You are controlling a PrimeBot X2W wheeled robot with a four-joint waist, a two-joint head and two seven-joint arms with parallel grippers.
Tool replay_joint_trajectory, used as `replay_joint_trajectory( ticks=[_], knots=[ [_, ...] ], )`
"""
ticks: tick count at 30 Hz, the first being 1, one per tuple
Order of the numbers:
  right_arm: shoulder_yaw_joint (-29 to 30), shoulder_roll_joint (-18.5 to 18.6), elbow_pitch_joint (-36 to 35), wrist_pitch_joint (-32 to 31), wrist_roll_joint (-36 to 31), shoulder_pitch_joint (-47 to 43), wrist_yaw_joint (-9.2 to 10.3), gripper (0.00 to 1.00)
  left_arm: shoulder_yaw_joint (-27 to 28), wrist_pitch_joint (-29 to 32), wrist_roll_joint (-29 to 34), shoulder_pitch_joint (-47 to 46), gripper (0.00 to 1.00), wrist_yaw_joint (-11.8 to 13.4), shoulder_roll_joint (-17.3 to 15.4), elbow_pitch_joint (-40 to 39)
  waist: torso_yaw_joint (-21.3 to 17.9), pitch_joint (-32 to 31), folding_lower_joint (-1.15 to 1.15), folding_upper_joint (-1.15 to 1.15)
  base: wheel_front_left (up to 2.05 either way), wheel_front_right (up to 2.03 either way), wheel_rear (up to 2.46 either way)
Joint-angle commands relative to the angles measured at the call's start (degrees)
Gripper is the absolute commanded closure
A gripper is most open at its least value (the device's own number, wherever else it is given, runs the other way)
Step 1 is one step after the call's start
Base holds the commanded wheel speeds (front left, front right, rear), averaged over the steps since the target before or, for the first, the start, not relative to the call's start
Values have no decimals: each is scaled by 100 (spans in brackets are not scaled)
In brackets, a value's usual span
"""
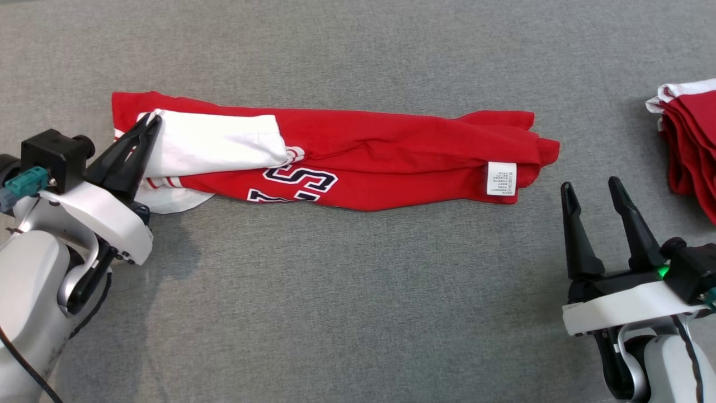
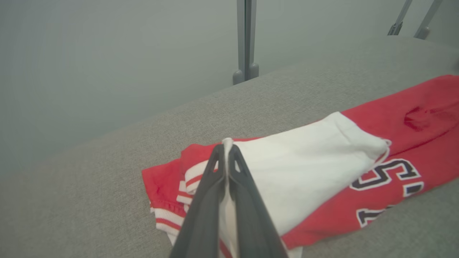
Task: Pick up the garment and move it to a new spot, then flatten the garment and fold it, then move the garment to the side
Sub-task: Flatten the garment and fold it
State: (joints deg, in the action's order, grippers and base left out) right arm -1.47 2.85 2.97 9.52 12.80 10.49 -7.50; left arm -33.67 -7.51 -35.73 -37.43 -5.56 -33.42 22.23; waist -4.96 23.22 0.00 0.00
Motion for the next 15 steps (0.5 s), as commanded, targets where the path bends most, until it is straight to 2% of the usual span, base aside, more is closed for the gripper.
replay_joint_trajectory(
  ticks=[1,7,15],
  knots=[
    [6,14,14,-54,-46,-39,2,0,24,-22,-8,79,100,45,-21,-48,37,-20,0,0,0,0,0],
    [-172,16,286,-360,-263,71,2,0,-19,23,-19,172,100,171,17,-360,205,2,0,0,0,0,0],
    [-391,17,1017,-280,-263,710,2,0,-44,-10,-3,95,100,227,18,-506,337,120,0,0,0,0,0]
  ],
)
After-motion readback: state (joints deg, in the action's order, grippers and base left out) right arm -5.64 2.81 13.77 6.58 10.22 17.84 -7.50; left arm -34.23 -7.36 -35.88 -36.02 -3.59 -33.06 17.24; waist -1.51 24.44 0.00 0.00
